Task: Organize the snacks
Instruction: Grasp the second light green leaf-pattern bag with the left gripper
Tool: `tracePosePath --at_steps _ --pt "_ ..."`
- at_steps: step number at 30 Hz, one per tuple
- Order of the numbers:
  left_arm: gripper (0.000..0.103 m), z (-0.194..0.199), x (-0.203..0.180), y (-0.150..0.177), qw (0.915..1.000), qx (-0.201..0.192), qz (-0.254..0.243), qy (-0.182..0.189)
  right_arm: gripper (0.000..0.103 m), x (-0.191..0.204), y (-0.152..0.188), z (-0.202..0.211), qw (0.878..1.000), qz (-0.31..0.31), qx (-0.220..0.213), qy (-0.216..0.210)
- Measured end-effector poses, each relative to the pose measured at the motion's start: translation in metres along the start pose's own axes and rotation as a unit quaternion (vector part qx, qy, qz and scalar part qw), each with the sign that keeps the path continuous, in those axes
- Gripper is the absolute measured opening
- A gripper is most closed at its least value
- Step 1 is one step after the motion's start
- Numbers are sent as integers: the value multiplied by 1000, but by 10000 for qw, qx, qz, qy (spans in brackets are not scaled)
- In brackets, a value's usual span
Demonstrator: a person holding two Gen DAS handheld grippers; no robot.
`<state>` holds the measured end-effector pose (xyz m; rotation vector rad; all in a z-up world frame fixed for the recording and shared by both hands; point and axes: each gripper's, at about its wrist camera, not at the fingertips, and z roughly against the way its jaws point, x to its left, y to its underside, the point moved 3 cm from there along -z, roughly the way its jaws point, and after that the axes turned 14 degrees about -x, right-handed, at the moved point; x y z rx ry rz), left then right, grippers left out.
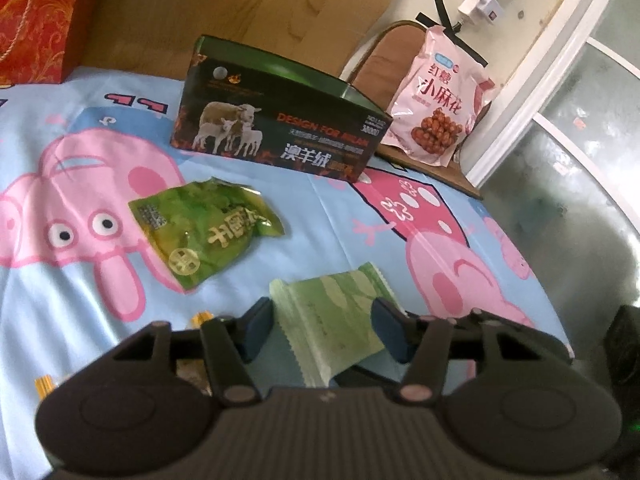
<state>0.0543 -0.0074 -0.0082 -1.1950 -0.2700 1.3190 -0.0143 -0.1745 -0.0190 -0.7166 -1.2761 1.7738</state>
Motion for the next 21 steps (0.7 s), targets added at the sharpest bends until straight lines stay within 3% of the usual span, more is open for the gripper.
tracePosePath --at_steps 8,21 --pt "43 -2 4 1 9997 -228 23 -56 38 1 -2 -3 9999 -141 -42 -33" --pt "42 -3 4 3 9995 -313 8 -74 35 -1 -2 -3 9996 -256 -51 -50"
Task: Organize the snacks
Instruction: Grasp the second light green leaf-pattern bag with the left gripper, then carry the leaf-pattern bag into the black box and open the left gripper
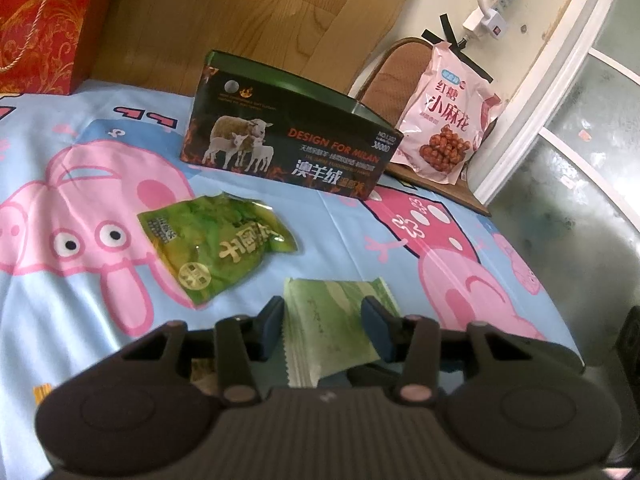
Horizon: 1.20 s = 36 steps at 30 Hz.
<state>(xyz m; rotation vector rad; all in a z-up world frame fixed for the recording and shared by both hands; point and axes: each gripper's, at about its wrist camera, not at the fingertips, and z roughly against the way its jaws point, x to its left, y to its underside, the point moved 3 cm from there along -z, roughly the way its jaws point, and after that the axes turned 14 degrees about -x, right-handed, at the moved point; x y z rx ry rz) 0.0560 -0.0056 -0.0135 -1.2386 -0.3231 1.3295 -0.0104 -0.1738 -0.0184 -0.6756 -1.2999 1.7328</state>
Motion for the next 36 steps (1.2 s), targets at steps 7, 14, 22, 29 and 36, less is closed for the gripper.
tracePosePath --at_steps 7,14,22,29,36 --pt "37 2 2 -1 10000 -31 85 -12 34 -1 0 0 10000 4 -5 0" --pt "35 6 -3 -3 9999 -111 59 -5 32 -2 -1 3 9999 -48 -90 12" --pt "35 11 -8 -17 9998 -183 -43 44 31 -2 -7 7 9993 -166 -343 -8" --pt "35 0 -6 -80 9981 -571 -98 206 31 -14 -56 -15 9963 -115 -848 -70" --pt "35 -51 -1 -151 9951 -940 -303 0 31 -48 -110 -73 9924 -352 -1180 55"
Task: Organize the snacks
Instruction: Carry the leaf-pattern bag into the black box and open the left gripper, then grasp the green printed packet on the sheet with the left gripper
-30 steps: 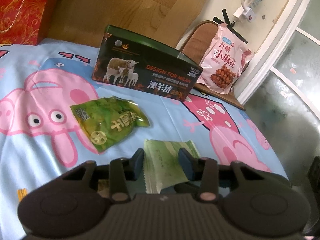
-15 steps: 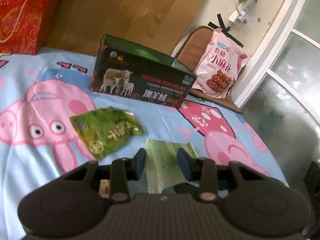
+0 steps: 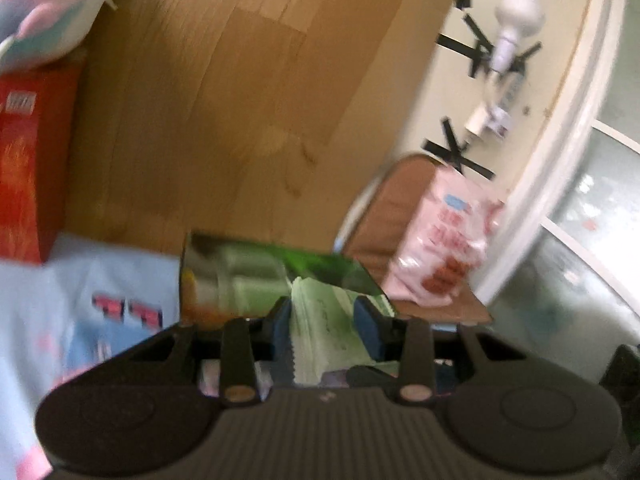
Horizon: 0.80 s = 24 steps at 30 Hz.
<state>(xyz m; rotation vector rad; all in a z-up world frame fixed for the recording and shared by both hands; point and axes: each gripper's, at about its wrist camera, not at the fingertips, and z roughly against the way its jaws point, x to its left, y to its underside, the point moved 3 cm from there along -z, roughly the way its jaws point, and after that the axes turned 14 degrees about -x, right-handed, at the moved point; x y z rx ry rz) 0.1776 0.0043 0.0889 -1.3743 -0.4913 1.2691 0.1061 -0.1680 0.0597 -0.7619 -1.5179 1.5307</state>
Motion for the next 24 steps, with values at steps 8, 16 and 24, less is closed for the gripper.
tracePosePath --at_steps 8,16,24 --pt "44 -51 29 -3 9979 245 -73 -602 42 -14 6 -61 9987 146 225 439" --pt "49 10 47 -10 9981 -133 337 -500 43 -21 14 -5 9978 -510 -30 415" --pt "50 61 78 59 9890 647 1093 -752 42 -13 67 -10 9744 -1700 1443 -276"
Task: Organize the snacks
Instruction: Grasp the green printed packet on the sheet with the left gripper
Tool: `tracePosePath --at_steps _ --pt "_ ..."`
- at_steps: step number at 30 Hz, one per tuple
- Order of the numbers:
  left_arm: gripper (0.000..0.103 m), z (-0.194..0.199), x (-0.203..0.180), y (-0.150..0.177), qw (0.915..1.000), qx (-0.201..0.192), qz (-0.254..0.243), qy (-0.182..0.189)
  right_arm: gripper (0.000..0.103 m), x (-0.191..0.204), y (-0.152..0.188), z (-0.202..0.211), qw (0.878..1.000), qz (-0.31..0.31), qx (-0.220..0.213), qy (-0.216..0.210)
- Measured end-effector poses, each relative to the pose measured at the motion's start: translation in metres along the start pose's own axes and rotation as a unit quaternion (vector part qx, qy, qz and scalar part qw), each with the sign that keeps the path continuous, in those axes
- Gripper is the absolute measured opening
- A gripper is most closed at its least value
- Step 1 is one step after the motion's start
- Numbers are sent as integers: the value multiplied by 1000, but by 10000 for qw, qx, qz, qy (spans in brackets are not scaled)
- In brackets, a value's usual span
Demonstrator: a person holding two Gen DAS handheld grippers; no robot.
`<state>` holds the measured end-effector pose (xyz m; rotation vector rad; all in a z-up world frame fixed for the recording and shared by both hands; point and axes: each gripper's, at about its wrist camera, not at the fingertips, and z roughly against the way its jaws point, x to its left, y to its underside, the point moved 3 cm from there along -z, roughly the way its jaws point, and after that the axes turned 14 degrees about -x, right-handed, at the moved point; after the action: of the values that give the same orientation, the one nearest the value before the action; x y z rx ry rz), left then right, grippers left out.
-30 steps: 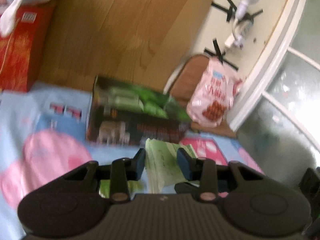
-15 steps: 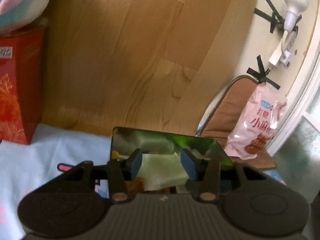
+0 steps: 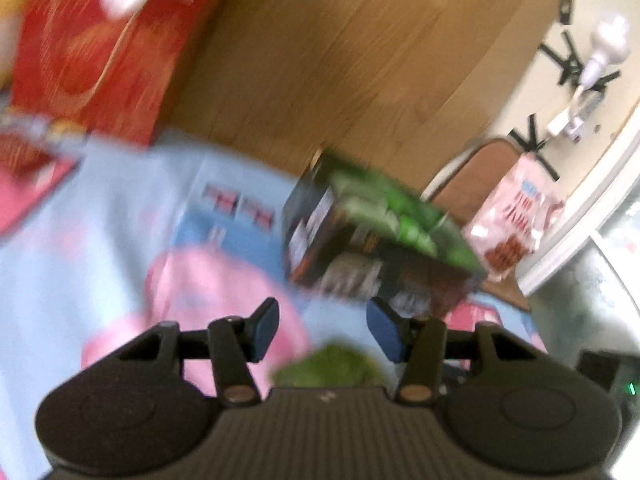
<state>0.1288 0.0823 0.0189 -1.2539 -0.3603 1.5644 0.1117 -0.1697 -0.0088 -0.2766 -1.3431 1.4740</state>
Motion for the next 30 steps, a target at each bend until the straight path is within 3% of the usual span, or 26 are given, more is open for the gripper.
tracePosePath --at_steps 4,6,7,8,13,17,30 --pt "49 2 20 28 9984 339 445 -96 42 14 12 -11 9994 -141 256 -209" --pt "54 6 18 35 9988 223 439 -22 33 26 16 -12 9994 36 291 -207" --pt "56 8 16 37 9992 172 354 -42 24 29 18 -12 9994 55 296 -160" --pt "57 8 14 38 9994 150 304 -55 23 28 17 -11 9996 -4 261 -136" --pt "62 11 14 38 9982 157 586 2 17 6 20 -3 9922 -1175 358 -213" --pt "59 14 11 39 9978 73 655 24 13 0 26 5 9810 -1864 446 -303" --pt "57 12 -26 7 9987 -279 248 346 13 15 -12 33 9920 -1178 -372 -251"
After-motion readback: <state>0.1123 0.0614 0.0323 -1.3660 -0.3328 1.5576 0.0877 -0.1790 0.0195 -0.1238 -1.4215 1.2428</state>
